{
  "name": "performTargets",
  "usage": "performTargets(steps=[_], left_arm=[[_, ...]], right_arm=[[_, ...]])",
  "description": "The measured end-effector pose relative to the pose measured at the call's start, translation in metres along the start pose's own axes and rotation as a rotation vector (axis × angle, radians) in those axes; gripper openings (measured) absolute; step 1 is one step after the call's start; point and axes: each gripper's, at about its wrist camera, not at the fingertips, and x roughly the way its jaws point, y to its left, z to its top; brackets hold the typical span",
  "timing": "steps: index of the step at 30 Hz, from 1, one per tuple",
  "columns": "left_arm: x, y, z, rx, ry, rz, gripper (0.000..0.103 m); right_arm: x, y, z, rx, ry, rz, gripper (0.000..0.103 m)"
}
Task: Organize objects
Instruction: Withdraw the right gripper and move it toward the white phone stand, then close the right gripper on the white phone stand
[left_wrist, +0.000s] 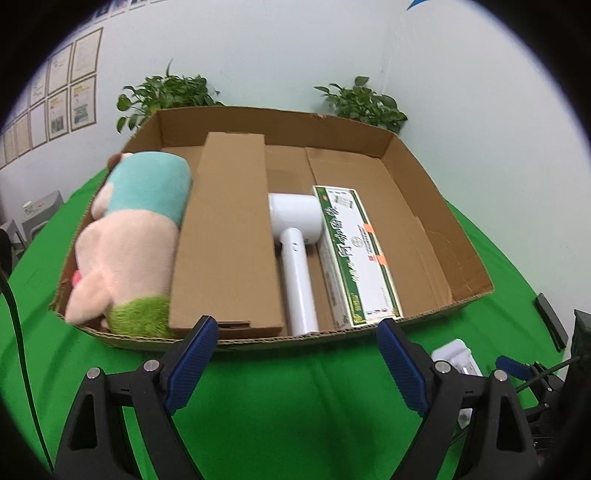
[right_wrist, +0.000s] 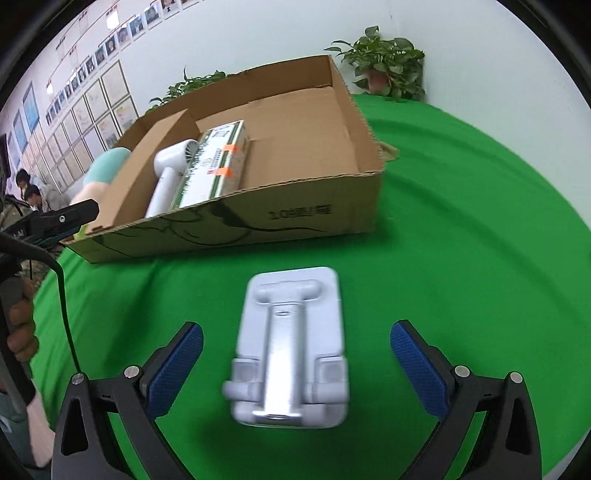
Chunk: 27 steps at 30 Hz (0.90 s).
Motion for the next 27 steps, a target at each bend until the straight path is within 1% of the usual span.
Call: performTargets(steps=[2,4,8,9,10,11,13,16,18,20,25,26,27], left_arm=[[0.003,-0.004,-0.001,0.007,0.014,-0.023,0.087],[0.007,-0.006,-0.001,0.009,0.033,-0.048,0.087],[0.011,-0.004,-0.001,-0.011,0.067,-0.100,0.087],[0.012,-0.004,-0.001,-0.016,0.075,-0.108,0.087],[0.012,-0.003,-0.002,-0.019,0.080,-0.116,0.087],[0.012,-0.003,-0.002,-0.021,0.084,-0.123,0.087],[0.013,-0.003,-0.003,-0.029,0.097,-0.165,0.087],[0.015,-0.004,-0.004,-0.058,0.133,-0.281,0.087],[0.016,-0.006,-0.004,-0.072,0.147,-0.334,0.087],[0.017,-0.008,-0.006,-0.081,0.165,-0.367,0.087],[0.028,-0.013,-0.009,-0.103,0.239,-0.450,0.087],[0.030,-0.013,-0.010,-0.118,0.255,-0.467,0.087],[0.032,-0.013,-0.011,-0.128,0.267,-0.480,0.087]], right_arm=[[0.002,0.001,0.000,-0.014,0.008,-0.007,0.098],[0.006,0.005,-0.004,-0.033,0.025,-0.014,0.092],[0.016,0.020,-0.013,-0.086,0.063,-0.031,0.084],[0.017,0.023,-0.014,-0.103,0.059,-0.045,0.079],[0.016,0.024,-0.016,-0.113,0.056,-0.054,0.071],[0.016,0.026,-0.016,-0.124,0.051,-0.067,0.066],[0.015,0.028,-0.016,-0.131,0.049,-0.079,0.066],[0.013,0.032,-0.018,-0.139,0.046,-0.067,0.066],[0.012,0.039,-0.021,-0.151,0.049,-0.034,0.066],[0.010,0.047,-0.022,-0.160,0.053,0.004,0.066],[0.004,0.067,-0.032,-0.190,0.049,0.105,0.066],[0.002,0.069,-0.032,-0.194,0.034,0.117,0.067],[-0.002,0.070,-0.031,-0.205,0.010,0.117,0.075]])
